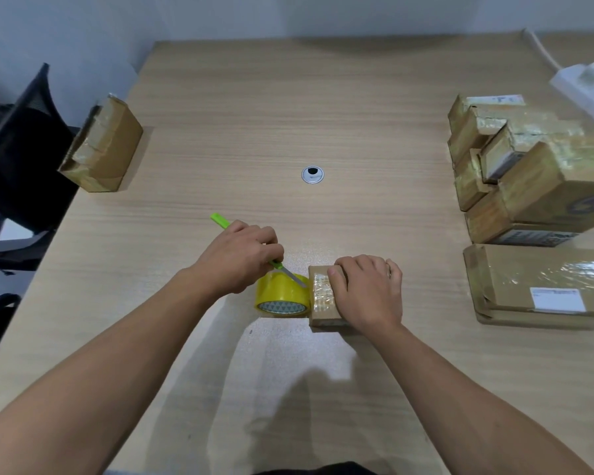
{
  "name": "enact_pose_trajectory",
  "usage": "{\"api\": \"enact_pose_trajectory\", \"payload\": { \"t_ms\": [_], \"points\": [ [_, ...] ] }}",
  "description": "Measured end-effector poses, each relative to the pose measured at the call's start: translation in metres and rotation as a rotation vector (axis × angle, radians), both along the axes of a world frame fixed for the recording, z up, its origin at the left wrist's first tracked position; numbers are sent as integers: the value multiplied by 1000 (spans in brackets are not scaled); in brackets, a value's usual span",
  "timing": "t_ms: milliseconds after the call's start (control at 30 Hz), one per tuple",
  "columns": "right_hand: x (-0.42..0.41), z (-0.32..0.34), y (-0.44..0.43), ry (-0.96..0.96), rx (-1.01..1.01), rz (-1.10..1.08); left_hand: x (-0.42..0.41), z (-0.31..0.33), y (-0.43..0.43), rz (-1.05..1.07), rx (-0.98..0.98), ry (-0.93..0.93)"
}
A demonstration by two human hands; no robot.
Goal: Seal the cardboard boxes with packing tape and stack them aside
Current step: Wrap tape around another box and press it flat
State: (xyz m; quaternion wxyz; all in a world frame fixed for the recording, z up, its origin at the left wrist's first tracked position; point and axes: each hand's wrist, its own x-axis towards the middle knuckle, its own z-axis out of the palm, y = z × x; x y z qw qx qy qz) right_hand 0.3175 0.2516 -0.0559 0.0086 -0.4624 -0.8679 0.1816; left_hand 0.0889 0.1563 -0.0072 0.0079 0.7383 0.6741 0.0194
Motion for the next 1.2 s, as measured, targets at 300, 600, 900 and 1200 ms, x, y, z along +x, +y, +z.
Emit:
{"api": "enact_pose_trajectory", "payload": {
  "t_ms": [300, 600, 900, 1200],
  "points": [
    [1, -4, -1, 37, 32, -4, -6, -7, 7, 131, 37, 71],
    [0, -8, -1, 54, 64, -7, -6, -61, -40, 736, -494, -156],
    [0, -6, 0, -3, 19, -2, 8, -86, -65, 943, -488, -353],
    [0, -7, 0, 19, 37, -9, 28, -13, 18, 473, -476, -846]
  ]
}}
